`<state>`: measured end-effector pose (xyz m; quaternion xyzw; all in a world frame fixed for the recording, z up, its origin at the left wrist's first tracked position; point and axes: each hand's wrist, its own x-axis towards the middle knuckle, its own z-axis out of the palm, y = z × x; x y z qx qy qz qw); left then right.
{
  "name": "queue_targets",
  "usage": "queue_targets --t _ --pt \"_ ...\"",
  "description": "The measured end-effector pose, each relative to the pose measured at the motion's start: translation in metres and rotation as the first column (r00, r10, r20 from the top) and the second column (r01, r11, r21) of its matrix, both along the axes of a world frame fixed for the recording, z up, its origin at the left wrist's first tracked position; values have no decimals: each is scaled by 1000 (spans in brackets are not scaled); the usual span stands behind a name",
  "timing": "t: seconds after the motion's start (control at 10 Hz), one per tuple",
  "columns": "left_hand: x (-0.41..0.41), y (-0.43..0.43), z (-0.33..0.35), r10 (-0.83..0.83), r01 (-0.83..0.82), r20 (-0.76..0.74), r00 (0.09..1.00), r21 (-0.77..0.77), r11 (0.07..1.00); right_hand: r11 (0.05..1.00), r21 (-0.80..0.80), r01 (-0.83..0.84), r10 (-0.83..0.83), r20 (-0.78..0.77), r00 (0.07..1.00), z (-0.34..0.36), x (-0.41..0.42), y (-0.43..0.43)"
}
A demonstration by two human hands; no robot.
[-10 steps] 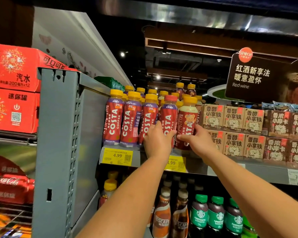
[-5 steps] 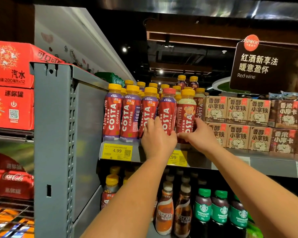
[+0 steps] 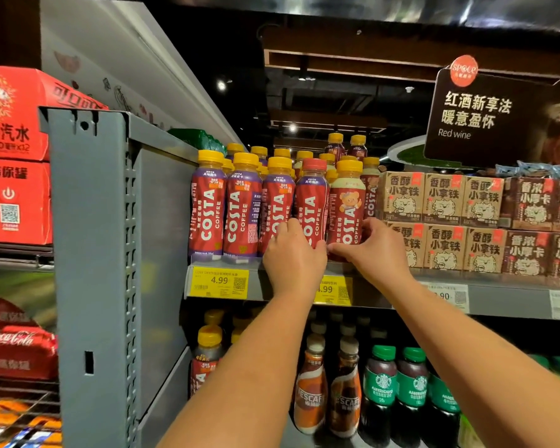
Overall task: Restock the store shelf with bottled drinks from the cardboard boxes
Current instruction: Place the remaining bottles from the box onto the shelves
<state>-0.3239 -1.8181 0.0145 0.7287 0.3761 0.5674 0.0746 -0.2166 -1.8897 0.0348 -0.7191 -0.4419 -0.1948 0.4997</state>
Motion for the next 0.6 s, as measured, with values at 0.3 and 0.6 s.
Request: queue_targets --t 0.3,0.6 --pt "-4 0 -2 -36 37 -31 999 33 999 998 -59 -38 37 -15 999 2 6 -1" --pt "-8 -1 -1 -73 76 -63 995 36 996 995 -97 -24 22 -19 1000 3 -4 -8"
